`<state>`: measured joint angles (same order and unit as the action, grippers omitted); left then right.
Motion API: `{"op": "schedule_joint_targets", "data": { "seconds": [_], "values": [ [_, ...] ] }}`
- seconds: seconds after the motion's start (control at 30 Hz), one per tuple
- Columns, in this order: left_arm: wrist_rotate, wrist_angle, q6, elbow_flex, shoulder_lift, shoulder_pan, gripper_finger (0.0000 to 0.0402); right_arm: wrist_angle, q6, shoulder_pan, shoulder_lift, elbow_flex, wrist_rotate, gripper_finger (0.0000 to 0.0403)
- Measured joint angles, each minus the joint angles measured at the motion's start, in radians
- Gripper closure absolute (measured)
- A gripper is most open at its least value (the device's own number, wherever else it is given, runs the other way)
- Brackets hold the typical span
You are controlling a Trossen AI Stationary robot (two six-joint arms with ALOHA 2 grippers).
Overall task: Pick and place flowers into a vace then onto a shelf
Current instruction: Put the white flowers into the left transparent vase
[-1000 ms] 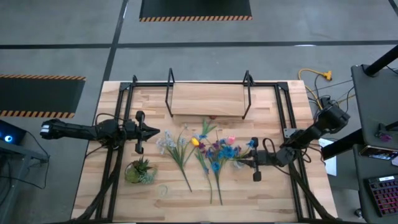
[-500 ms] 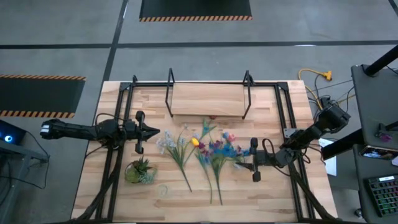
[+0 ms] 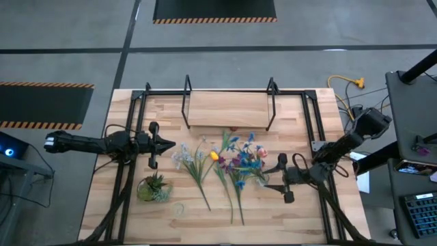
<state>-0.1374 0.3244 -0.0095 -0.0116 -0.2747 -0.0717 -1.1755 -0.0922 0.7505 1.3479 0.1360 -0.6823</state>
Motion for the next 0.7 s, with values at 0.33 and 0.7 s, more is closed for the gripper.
{"op": "schedule_joint_targets", "data": {
  "seconds": [0.33, 0.7],
  "values": [
    [0.000, 0.000, 0.000, 0.000, 0.000, 0.000, 0.0402, 0.039, 0.019, 0.080, -0.181, -0.002, 0.003, 0.0189],
    [0.000, 0.000, 0.000, 0.000, 0.000, 0.000, 0.0402, 0.456, 0.017, 0.100, -0.424, 0.071, -0.103, 0.0214]
  ]
}}
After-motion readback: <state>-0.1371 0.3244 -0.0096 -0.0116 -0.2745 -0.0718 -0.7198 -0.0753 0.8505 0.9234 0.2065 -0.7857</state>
